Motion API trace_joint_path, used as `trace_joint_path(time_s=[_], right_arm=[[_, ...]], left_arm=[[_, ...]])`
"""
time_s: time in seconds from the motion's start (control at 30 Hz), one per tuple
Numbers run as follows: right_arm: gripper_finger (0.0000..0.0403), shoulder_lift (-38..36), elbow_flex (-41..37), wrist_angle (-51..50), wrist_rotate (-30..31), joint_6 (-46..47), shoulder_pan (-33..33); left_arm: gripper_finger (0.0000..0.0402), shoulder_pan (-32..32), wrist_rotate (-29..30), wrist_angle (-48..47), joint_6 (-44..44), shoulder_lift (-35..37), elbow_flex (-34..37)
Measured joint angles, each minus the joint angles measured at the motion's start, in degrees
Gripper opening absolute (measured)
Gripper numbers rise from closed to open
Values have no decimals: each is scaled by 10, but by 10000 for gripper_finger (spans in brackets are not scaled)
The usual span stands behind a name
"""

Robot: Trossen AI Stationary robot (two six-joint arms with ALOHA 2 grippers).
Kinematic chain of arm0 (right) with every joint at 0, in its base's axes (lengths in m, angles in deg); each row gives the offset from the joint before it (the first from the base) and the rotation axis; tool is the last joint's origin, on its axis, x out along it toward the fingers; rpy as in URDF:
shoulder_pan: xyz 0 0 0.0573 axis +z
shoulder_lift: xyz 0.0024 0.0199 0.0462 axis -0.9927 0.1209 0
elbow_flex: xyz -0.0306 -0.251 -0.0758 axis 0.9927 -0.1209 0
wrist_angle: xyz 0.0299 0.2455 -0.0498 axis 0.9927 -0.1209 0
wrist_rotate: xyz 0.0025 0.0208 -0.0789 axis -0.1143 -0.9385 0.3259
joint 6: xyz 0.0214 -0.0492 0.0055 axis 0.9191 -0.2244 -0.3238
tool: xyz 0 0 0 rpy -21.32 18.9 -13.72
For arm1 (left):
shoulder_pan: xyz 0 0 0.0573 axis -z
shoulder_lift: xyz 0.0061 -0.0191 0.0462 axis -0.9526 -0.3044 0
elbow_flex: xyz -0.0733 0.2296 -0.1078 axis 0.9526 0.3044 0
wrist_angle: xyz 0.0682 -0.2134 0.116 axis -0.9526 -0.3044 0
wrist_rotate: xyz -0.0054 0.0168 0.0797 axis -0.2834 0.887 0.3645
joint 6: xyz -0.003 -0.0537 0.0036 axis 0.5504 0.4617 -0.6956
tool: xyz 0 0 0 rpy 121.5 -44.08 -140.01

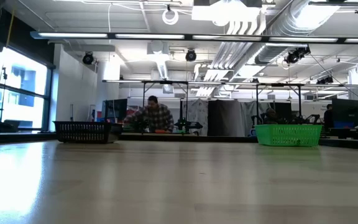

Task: Sort crayons
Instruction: Put the blue crayon into the yellow bin, then put the orange crayon into the black bin

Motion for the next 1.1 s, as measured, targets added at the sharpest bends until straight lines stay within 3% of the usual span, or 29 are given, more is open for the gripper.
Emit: trace_joint_path(time_s=[0.17,0.57,0.83,0.97,1.1], right_arm=[[133,0,0,0,0,-1,-5],[133,0,0,-5,0,2,-8],[133,0,0,-7,-1,4,-8],[133,-3,0,-81,-9,92,-7],[133,-7,0,-268,-74,286,-11]], left_arm=[[13,3,2,5,17,-8,0],[73,3,-19,14,16,-12,0],[75,1,-16,24,0,-12,0],[74,-13,30,85,-73,-12,0],[76,-38,106,196,-206,-12,0]])
